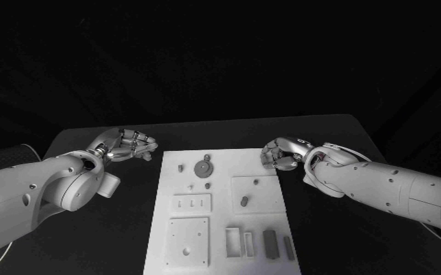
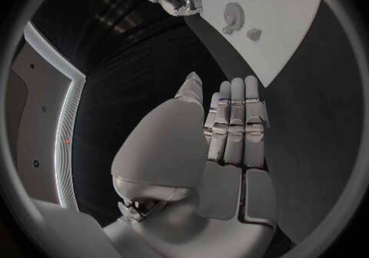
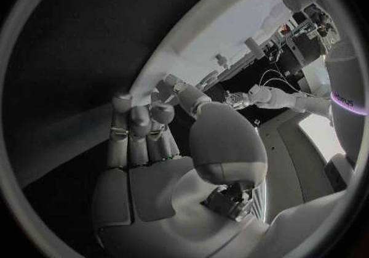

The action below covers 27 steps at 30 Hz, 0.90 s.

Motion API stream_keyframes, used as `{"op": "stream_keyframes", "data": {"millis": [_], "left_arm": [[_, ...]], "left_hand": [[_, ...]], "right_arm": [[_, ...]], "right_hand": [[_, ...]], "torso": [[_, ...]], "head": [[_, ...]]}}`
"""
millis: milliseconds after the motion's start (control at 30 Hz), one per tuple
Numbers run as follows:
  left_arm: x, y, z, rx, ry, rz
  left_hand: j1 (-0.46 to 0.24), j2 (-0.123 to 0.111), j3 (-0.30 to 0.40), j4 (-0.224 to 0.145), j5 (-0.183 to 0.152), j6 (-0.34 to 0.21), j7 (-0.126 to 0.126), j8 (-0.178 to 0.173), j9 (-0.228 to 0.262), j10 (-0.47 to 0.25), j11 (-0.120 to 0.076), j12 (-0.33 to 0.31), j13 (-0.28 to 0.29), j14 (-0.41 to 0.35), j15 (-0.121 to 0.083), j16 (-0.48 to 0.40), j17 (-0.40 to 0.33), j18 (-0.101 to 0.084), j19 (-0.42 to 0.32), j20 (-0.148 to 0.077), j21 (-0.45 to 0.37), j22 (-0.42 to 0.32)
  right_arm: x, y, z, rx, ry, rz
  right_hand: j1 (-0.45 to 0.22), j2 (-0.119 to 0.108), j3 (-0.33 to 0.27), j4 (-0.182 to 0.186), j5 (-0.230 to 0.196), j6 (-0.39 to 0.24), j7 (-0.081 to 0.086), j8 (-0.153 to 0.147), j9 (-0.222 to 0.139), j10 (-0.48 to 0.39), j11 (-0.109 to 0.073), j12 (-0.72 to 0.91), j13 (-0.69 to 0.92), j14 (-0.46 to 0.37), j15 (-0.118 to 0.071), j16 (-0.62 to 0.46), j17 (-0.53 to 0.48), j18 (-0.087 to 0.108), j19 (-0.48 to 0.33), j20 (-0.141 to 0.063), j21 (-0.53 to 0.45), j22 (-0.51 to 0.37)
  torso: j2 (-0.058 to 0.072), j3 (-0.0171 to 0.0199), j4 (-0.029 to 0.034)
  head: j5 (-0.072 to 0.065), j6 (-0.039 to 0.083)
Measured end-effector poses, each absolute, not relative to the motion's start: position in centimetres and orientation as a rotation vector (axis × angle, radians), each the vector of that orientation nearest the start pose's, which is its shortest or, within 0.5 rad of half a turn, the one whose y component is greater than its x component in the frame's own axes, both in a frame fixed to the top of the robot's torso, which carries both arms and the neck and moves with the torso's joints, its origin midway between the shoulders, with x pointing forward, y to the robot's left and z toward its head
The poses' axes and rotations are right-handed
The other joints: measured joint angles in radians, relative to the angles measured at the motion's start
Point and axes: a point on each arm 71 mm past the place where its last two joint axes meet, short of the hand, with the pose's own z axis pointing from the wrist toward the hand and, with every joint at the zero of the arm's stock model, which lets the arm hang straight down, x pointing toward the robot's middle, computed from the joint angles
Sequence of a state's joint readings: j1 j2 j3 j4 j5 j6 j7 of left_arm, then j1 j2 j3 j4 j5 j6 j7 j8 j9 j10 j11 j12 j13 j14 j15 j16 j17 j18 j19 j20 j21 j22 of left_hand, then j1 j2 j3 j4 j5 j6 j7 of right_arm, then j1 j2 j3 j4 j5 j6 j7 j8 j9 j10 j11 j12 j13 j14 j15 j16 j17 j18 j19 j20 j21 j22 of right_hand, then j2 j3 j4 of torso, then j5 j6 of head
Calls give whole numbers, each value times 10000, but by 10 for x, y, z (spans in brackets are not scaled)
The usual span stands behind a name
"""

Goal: Assemble the parts on the task board

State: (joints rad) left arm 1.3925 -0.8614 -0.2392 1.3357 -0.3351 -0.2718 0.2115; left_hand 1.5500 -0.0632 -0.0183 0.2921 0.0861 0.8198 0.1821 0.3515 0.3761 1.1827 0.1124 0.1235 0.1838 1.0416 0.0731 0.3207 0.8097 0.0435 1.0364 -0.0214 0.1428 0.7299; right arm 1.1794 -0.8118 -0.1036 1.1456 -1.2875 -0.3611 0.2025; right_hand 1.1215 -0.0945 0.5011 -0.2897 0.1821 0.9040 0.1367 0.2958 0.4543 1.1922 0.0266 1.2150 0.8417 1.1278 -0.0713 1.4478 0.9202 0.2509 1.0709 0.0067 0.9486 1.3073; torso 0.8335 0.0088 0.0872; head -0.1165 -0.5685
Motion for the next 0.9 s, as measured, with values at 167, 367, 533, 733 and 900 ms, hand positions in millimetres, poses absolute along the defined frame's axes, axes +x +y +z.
{"op": "stream_keyframes", "data": {"millis": [167, 367, 533, 733, 900], "left_arm": [[528, 278, -167, -7710, 16273, -11061], [528, 278, -167, -7711, 16277, -11061], [528, 278, -167, -7713, 16280, -11057], [528, 278, -167, -7710, 16284, -11056], [527, 278, -167, -7686, 16309, -11036]], "left_hand": [[0, 0, 0, 0, 0, 0, 0, 0, -1, 0, 0, 0, 0, 0, 0, 0, -1, 0, 0, 0, 0, -1], [0, 0, 0, 0, 0, 0, 0, 0, -1, 0, 0, 0, -1, 0, 0, 0, 9, 0, 0, 0, 0, -1], [0, 0, 0, 0, 0, 0, 0, 0, 4, 0, 0, 0, -2, 0, 0, 0, 9, 0, 0, 0, 0, 8], [0, 0, 0, 0, 0, 0, 0, 0, 8, 0, 0, 0, 0, 0, 0, 0, 10, 0, 0, 0, -39, 8], [0, 0, 0, 0, 0, 0, 0, 0, 7, 0, 0, 0, 8, 0, 0, 0, 21, 1, 0, 0, -39, 7]], "right_arm": [[526, -296, -228, -586, 16535, 6017], [526, -296, -228, -558, 16487, 5998], [526, -296, -228, -525, 16444, 6000], [525, -295, -229, -487, 16383, 6011], [524, -293, -229, -470, 16348, 6088]], "right_hand": [[-42, 42, 0, 0, 0, 140, -56, 68, 52, 36, -36, 0, -11, 38, -37, -1, 0, -1, 1, 0, 0, 0], [-41, 147, 0, 0, 0, 373, -149, 169, 144, 108, -107, 0, -10, 89, -89, 42, -10, -1, 52, -46, 39, 0], [-93, 199, 0, 0, -1, 477, -219, 227, 168, 144, -143, 0, -10, 94, -170, 42, -10, 0, 67, -32, 56, 0], [-93, 198, 0, -1, -1, 554, -229, 228, 227, 180, -178, 0, -10, 97, -174, 103, -9, 1, 102, -65, 76, 0], [-94, 198, -1, -1, -1, 583, -228, 228, 245, 198, -195, 0, -10, 131, -208, 103, -9, 2, 104, -64, 77, 0]], "torso": [[4, 0, -1], [4, 4, -1], [3, 7, -1], [1, 12, -4], [1, 13, -6]], "head": [[0, -4], [13, -5], [7, -7], [2, -8], [1, -2]]}}
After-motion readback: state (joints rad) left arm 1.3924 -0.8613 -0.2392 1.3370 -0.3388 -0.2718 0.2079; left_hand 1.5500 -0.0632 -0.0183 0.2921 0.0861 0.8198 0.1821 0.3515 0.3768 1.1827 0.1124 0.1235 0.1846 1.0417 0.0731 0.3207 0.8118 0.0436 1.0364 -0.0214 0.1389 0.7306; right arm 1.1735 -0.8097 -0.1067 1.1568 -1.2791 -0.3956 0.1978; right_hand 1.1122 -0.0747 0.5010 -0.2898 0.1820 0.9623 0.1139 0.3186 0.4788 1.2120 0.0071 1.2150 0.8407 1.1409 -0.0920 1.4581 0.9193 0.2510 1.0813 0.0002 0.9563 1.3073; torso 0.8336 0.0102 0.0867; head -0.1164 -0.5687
